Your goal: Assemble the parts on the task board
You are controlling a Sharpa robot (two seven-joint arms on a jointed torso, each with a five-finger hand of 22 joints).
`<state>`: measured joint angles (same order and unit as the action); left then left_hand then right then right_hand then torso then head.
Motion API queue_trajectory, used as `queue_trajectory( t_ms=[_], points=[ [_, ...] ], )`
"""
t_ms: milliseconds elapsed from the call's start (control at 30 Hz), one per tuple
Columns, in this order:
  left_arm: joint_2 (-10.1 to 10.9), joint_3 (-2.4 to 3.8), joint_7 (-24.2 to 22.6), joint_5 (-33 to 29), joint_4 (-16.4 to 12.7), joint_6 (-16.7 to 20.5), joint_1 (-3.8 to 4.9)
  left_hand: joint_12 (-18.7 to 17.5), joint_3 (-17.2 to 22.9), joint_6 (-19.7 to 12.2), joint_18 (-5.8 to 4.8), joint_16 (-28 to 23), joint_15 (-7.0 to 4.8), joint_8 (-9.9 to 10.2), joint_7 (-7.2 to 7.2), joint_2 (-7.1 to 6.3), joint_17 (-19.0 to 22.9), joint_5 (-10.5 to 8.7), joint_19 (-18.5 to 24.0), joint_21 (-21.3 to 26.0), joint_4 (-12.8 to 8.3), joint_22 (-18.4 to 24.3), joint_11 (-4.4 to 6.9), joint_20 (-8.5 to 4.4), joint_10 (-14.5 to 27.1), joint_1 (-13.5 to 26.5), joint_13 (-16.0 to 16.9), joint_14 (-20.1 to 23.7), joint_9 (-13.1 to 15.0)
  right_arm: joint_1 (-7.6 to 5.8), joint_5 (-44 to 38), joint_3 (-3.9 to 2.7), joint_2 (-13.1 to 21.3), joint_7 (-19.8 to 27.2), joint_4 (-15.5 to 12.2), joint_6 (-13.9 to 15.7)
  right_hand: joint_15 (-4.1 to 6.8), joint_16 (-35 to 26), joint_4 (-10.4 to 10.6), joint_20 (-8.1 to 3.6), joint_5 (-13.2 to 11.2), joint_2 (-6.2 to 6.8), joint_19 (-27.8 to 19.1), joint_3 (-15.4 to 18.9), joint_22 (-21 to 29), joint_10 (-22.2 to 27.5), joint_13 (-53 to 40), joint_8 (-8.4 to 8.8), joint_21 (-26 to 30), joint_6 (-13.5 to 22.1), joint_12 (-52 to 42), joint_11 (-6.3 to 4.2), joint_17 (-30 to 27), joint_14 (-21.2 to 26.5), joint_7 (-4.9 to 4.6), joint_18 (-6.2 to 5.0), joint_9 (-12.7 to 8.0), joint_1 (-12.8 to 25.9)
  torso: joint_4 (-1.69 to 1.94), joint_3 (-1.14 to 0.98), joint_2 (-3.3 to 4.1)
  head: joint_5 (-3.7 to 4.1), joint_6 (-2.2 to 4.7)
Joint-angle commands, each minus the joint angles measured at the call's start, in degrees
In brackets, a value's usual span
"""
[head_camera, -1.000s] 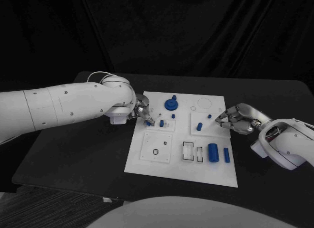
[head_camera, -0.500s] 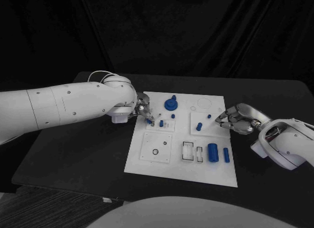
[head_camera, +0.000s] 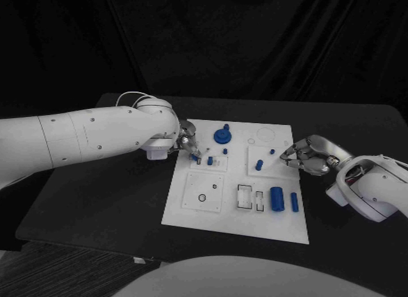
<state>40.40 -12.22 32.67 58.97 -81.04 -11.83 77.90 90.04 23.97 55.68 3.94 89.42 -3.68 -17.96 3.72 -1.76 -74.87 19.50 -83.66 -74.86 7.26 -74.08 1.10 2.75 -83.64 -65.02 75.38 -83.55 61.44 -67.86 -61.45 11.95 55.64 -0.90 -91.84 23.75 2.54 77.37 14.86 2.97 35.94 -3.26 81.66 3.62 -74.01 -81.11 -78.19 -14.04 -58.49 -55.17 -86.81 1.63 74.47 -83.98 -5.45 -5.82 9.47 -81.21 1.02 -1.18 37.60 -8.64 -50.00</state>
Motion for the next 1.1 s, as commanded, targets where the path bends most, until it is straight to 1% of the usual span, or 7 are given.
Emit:
queue_trajectory(
  t_ms=[33,267,433,833,967,1067,1100],
  points=[
    [-0.2,0.04,-0.3,0.0,-0.1,-0.2,-0.11,0.0,4.2,-0.7,-0.67,0.6,-0.21,0.7,-1.05,-1.03,-15.1,0.33,0.1,0.3,-0.9,-11.6,0.02,-0.24,-6.4,0.2,14.6,-6.4,1.9,0.17,-0.3,-0.03,0.0,-0.8,-0.1,-0.2,0.65,-0.7,0.1,-0.01,0.7,-1.25,-0.4,-1.8,-7.9,-4.0,-5.9,-1.11,1.4,0.3,1.8,-0.91,3.2,-2.8,0.08,-0.11,0.9,-2.2,0.04,0.01,0.00,0.04,0.00],
    [-0.5,0.04,-0.3,0.0,-0.1,-0.3,-0.14,0.0,4.2,-0.7,-0.66,0.6,-0.21,0.7,-1.05,-0.98,-15.1,0.27,0.1,0.4,-0.9,-11.6,0.02,-0.24,-6.4,0.3,14.6,-6.4,1.9,0.19,-0.3,-0.03,0.0,-0.9,-0.1,-0.1,0.65,-0.7,0.1,-0.01,0.7,-1.25,-0.4,-1.8,-7.9,-4.0,-5.9,-1.11,1.4,0.3,1.8,-0.91,3.2,-2.8,0.08,-0.11,0.9,-2.2,0.06,0.02,0.04,0.16,0.00],
    [-0.6,0.04,-0.3,0.0,-0.2,-0.5,-0.18,0.0,4.2,-0.7,-0.65,0.6,-0.21,0.7,-1.06,-0.96,-15.1,0.25,0.1,0.4,-0.8,-11.6,0.02,-0.24,-6.4,0.3,14.6,-6.4,2.0,0.19,-0.3,-0.03,0.1,-0.9,-0.1,-0.1,0.65,-0.7,0.1,-0.01,0.7,-1.25,-0.4,-1.8,-7.9,-4.0,-5.9,-1.11,1.4,0.3,1.8,-0.91,3.2,-2.8,0.08,-0.11,0.9,-2.2,0.05,0.01,0.05,0.08,0.00],
    [-0.9,0.04,-0.3,0.0,0.1,-0.6,-0.58,0.0,4.2,-0.6,-0.63,0.6,-0.21,0.7,-1.06,-0.96,-15.1,0.10,0.2,0.5,-0.7,-11.5,0.01,-0.23,-6.4,0.4,14.6,-6.4,2.0,0.24,-0.3,-0.03,0.1,-0.9,-0.2,0.0,0.64,-0.7,0.1,0.00,0.7,-1.24,-0.4,-1.9,-7.9,-3.9,-5.9,-1.11,1.5,0.3,1.8,-0.90,3.2,-2.7,0.07,-0.12,0.9,-2.2,0.02,-0.01,0.02,0.02,0.00],
    [-0.9,0.04,-0.3,0.0,0.4,-0.6,-0.73,0.0,4.1,-0.7,-0.62,0.6,-0.21,0.7,-1.05,-1.01,-15.1,-0.04,0.2,0.6,-0.7,-11.5,0.01,-0.23,-6.4,0.5,14.6,-6.4,2.0,0.26,-0.3,-0.03,0.1,-0.9,-0.2,0.0,0.64,-0.7,0.1,0.00,0.7,-1.24,-0.4,-1.9,-7.9,-3.9,-5.9,-1.11,1.5,0.3,1.8,-0.90,3.2,-2.7,0.07,-0.12,0.9,-2.2,0.03,-0.01,0.00,0.16,0.00],
    [-0.9,0.04,-0.3,0.0,0.6,-0.6,-0.88,0.0,3.9,-0.7,-0.64,0.6,-0.20,0.7,-1.08,-1.21,-15.1,-0.86,0.1,0.5,-0.5,-11.6,0.01,-0.23,-6.4,0.7,14.6,-6.4,2.1,0.27,-0.3,-0.03,0.1,-0.8,-0.2,0.0,0.64,-0.7,0.1,0.00,0.7,-1.24,-0.4,-1.9,-7.9,-3.9,-5.9,-1.11,1.5,0.3,1.8,-0.90,3.2,-2.7,0.07,-0.12,0.9,-2.2,0.05,-0.03,0.02,0.15,0.00],
    [-0.9,0.04,-0.3,0.0,0.6,-0.6,-0.95,0.0,3.7,-0.7,-0.64,0.6,-0.21,0.7,-1.09,-1.18,-15.1,-2.11,0.1,0.5,-0.2,-11.5,0.02,-0.22,-6.4,1.0,14.6,-6.4,2.1,0.27,-0.3,-0.03,0.1,-0.8,-0.2,0.0,0.63,-0.8,0.1,0.01,0.8,-1.20,-0.4,-2.0,-7.9,-3.9,-5.8,-1.06,1.5,0.4,1.9,-0.87,3.2,-2.7,0.03,-0.12,0.9,-2.2,0.06,-0.03,0.01,0.16,0.00]
  ],
)
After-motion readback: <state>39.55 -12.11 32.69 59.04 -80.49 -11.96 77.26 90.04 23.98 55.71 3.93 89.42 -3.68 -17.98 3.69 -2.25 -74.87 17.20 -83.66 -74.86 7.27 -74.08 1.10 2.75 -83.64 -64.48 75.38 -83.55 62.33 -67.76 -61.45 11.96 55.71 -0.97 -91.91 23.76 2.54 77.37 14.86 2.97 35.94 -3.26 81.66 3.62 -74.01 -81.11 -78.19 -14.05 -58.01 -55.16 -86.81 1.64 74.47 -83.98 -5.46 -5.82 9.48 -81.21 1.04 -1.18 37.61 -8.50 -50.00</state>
